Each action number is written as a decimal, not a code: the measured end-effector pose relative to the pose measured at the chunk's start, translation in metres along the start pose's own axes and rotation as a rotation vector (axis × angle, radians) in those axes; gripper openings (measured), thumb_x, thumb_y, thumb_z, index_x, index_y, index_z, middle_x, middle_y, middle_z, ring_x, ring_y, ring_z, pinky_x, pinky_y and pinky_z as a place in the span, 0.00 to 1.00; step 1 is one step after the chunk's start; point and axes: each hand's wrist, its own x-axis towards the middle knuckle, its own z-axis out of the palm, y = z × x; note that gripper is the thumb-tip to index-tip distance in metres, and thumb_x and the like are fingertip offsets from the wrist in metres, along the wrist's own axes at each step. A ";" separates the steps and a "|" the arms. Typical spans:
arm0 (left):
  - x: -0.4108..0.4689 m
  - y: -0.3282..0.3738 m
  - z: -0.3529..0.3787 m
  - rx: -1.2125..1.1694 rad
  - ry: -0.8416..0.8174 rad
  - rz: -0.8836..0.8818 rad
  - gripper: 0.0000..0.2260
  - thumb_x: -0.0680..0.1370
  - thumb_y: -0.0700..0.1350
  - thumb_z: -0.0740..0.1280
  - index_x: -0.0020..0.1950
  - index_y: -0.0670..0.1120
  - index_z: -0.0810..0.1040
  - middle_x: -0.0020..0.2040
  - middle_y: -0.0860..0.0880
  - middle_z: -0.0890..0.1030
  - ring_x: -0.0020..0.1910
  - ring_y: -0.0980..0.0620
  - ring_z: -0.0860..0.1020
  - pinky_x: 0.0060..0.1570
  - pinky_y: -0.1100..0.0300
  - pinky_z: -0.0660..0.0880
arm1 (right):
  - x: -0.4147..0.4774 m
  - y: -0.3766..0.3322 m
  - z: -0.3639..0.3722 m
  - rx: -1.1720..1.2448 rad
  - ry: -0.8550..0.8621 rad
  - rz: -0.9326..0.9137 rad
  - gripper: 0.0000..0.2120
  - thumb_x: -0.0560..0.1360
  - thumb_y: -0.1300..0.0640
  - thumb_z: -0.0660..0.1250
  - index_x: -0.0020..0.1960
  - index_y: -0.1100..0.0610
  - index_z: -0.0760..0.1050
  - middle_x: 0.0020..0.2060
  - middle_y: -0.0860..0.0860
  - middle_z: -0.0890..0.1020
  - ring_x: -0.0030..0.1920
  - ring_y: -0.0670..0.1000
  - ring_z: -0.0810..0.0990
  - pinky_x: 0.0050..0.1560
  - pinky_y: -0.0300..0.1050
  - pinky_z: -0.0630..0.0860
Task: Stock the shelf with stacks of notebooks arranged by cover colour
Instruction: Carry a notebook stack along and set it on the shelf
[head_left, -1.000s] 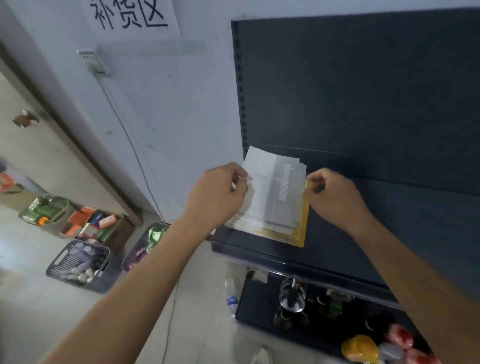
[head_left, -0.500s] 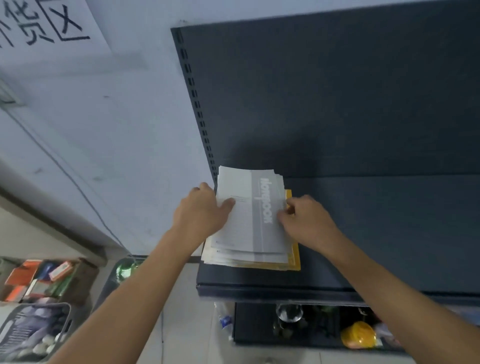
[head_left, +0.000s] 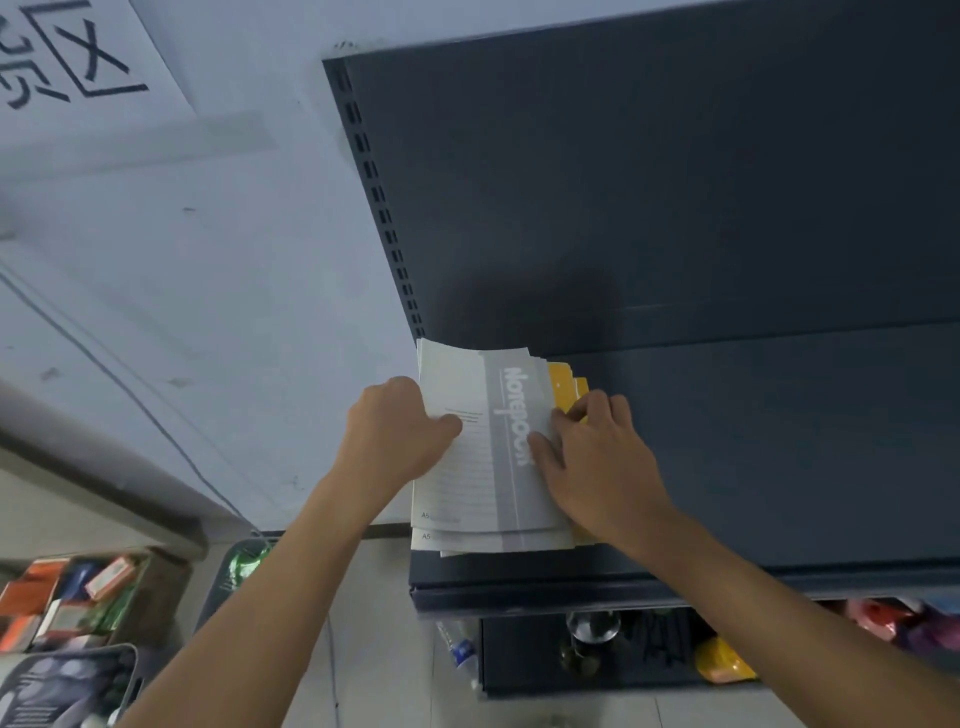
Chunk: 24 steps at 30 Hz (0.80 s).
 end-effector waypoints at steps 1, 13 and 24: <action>0.000 -0.001 -0.002 -0.020 -0.013 -0.006 0.15 0.73 0.50 0.70 0.37 0.40 0.71 0.34 0.43 0.78 0.30 0.48 0.72 0.27 0.59 0.66 | -0.001 -0.002 0.001 0.004 -0.001 -0.005 0.21 0.83 0.43 0.54 0.57 0.57 0.78 0.56 0.52 0.70 0.59 0.53 0.66 0.54 0.45 0.76; -0.008 -0.007 -0.018 -0.138 0.040 -0.011 0.12 0.75 0.45 0.67 0.46 0.34 0.77 0.41 0.41 0.83 0.31 0.47 0.73 0.27 0.58 0.69 | -0.004 -0.009 0.004 0.081 0.053 0.049 0.19 0.83 0.45 0.55 0.48 0.56 0.78 0.55 0.52 0.72 0.55 0.52 0.67 0.56 0.49 0.74; -0.014 0.001 -0.012 -0.238 0.095 -0.016 0.09 0.76 0.46 0.65 0.52 0.42 0.73 0.43 0.48 0.81 0.33 0.50 0.76 0.26 0.59 0.71 | 0.002 -0.007 0.002 0.175 0.017 0.081 0.15 0.82 0.47 0.58 0.48 0.56 0.76 0.55 0.51 0.71 0.58 0.53 0.67 0.54 0.47 0.75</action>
